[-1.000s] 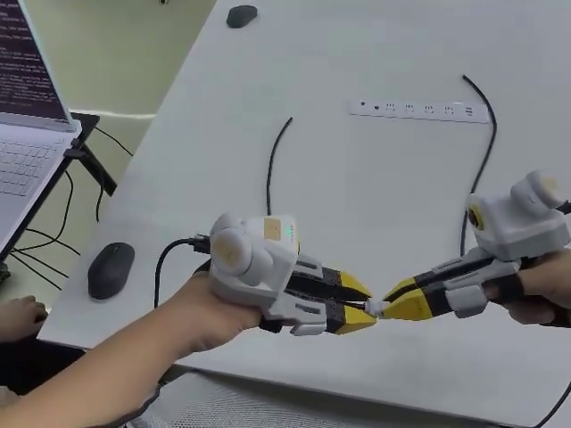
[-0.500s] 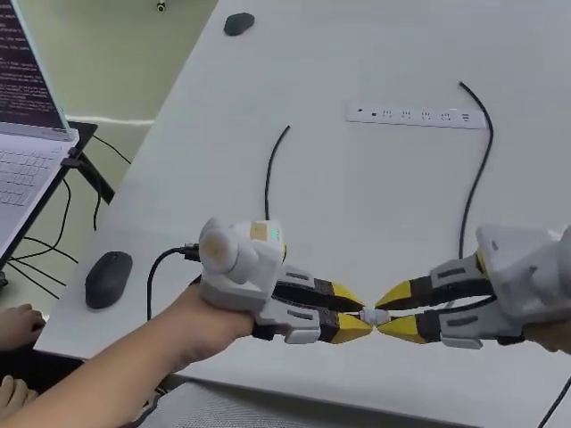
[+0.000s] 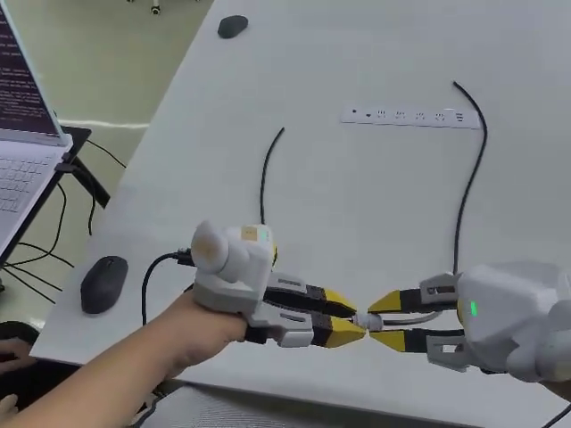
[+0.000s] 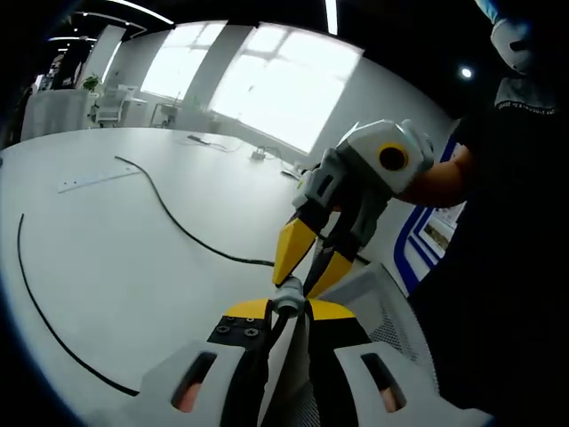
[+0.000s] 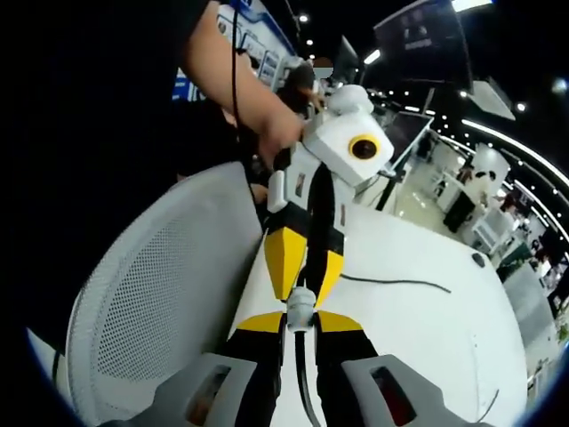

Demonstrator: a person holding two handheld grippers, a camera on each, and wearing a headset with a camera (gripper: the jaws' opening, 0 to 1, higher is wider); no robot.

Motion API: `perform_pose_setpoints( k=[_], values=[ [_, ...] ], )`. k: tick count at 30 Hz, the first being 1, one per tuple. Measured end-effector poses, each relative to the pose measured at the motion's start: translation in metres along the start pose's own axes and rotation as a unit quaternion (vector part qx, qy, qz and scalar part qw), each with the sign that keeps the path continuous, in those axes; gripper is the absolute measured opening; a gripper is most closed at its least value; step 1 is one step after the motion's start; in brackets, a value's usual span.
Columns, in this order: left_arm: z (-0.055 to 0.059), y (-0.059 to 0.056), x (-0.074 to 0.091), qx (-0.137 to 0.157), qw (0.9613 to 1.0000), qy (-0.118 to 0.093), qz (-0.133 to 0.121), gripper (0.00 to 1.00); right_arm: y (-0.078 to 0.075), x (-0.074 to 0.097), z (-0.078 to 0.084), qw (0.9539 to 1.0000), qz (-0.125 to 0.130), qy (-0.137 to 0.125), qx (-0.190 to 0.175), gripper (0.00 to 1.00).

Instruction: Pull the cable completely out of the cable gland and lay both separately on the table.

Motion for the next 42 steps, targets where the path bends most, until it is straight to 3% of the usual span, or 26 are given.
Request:
perform_pose_setpoints(
  k=[5, 7, 8, 9, 12, 13, 14, 16, 17, 19, 20, 21, 22, 23, 25, 26, 27, 28, 29, 30, 31, 32, 33, 35, 37, 42],
  values=[
    [-0.001, -0.003, -0.002, -0.004, 1.0000, 0.000, 0.001, 0.15, 0.000, 0.005, 0.001, 0.9985, -0.021, -0.017, -0.049, 0.08],
    [0.000, -0.003, -0.003, -0.008, 1.0000, 0.002, -0.001, 0.15, -0.001, 0.006, 0.002, 0.9956, -0.028, -0.032, -0.083, 0.10],
    [0.000, -0.003, -0.002, -0.010, 0.9999, 0.003, -0.002, 0.15, -0.004, 0.007, 0.005, 0.9934, -0.026, -0.026, -0.109, 0.13],
    [0.001, -0.003, -0.002, -0.011, 0.9999, 0.005, -0.003, 0.15, -0.003, 0.008, 0.007, 0.9871, -0.037, -0.026, -0.154, 0.19],
    [0.001, -0.004, -0.001, -0.021, 0.9998, 0.007, -0.005, 0.15, -0.008, 0.013, 0.010, 0.9801, -0.042, -0.041, -0.189, 0.19],
    [0.000, -0.004, -0.001, -0.023, 0.9997, 0.007, -0.006, 0.15, -0.008, 0.014, 0.010, 0.9641, -0.061, -0.055, -0.253, 0.21],
    [0.000, -0.005, -0.001, -0.026, 0.9996, 0.008, -0.006, 0.15, -0.007, 0.015, 0.010, 0.9529, -0.075, -0.064, -0.287, 0.24],
    [-0.002, -0.007, 0.000, -0.035, 0.9993, 0.008, -0.007, 0.15, -0.015, 0.016, 0.011, 0.9488, -0.074, -0.081, -0.296, 0.21],
    [-0.002, -0.007, 0.000, -0.040, 0.9991, 0.008, -0.008, 0.15, -0.015, 0.018, 0.012, 0.9300, -0.106, -0.083, -0.342, 0.19],
    [-0.003, -0.007, 0.000, -0.045, 0.9989, 0.010, -0.008, 0.15, -0.021, 0.017, 0.014, 0.9149, -0.126, -0.088, -0.373, 0.20],
    [-0.003, -0.008, 0.000, -0.050, 0.9986, 0.012, -0.008, 0.15, -0.020, 0.017, 0.014, 0.9034, -0.148, -0.089, -0.393, 0.22],
    [-0.003, -0.009, -0.001, -0.055, 0.9983, 0.018, -0.006, 0.15, -0.021, 0.016, 0.014, 0.8949, -0.162, -0.092, -0.405, 0.23],
    [-0.003, -0.009, -0.001, -0.058, 0.9981, 0.021, -0.004, 0.15, -0.022, 0.015, 0.015, 0.8939, -0.171, -0.097, -0.403, 0.23],
    [-0.002, -0.010, -0.001, -0.065, 0.9975, 0.026, -0.004, 0.15, -0.021, 0.013, 0.016, 0.8826, -0.191, -0.093, -0.419, 0.24],
    [-0.002, -0.010, 0.000, -0.066, 0.9974, 0.026, -0.004, 0.15, -0.018, 0.011, 0.017, 0.8697, -0.217, -0.083, -0.435, 0.24],
    [-0.002, -0.010, 0.000, -0.068, 0.9973, 0.025, -0.004, 0.15, -0.014, 0.009, 0.015, 0.8553, -0.246, -0.084, -0.448, 0.25],
    [-0.003, -0.011, 0.000, -0.070, 0.9972, 0.024, -0.004, 0.15, -0.011, 0.008, 0.015, 0.8458, -0.264, -0.079, -0.457, 0.26],
    [-0.003, -0.012, 0.001, -0.072, 0.9971, 0.022, -0.002, 0.15, -0.011, 0.003, 0.017, 0.8429, -0.265, -0.072, -0.463, 0.26],
    [-0.004, -0.012, 0.001, -0.072, 0.9972, 0.021, -0.001, 0.15, -0.012, 0.000, 0.018, 0.8514, -0.254, -0.073, -0.453, 0.24],
    [-0.004, -0.013, 0.001, -0.072, 0.9972, 0.022, -0.001, 0.15, -0.012, -0.002, 0.019, 0.8565, -0.251, -0.071, -0.445, 0.23],
    [-0.005, -0.013, 0.001, -0.073, 0.9971, 0.023, -0.001, 0.15, -0.012, -0.003, 0.017, 0.8556, -0.254, -0.073, -0.445, 0.20],
    [-0.004, -0.013, 0.001, -0.074, 0.9969, 0.025, -0.002, 0.15, -0.011, -0.003, 0.015, 0.8503, -0.263, -0.077, -0.449, 0.19],
    [-0.004, -0.013, 0.002, -0.076, 0.9968, 0.026, -0.003, 0.15, -0.010, -0.003, 0.014, 0.8493, -0.266, -0.078, -0.450, 0.16],
    [-0.004, -0.013, 0.002, -0.075, 0.9968, 0.027, -0.004, 0.15, -0.006, -0.003, 0.013, 0.8505, -0.277, -0.072, -0.441, 0.11],
    [-0.004, -0.013, 0.002, -0.074, 0.9969, 0.027, -0.003, 0.15, -0.007, -0.004, 0.014, 0.8546, -0.272, -0.068, -0.437, 0.09],
    [-0.004, -0.013, 0.003, -0.070, 0.9972, 0.026, -0.004, 0.15, -0.007, -0.003, 0.012, 0.8590, -0.267, -0.068, -0.432, 0.09]
  ],
)
Point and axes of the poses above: the centre of the closed fingertips' face, and the gripper's own axes: x roughly backward along the fingers, y roughly to its left, z roughly out of its underside, the point moved 6 cm from there along x, roughly backward along the fingers, and after that the axes turned 1 degree about y, right-handed, at the moved point
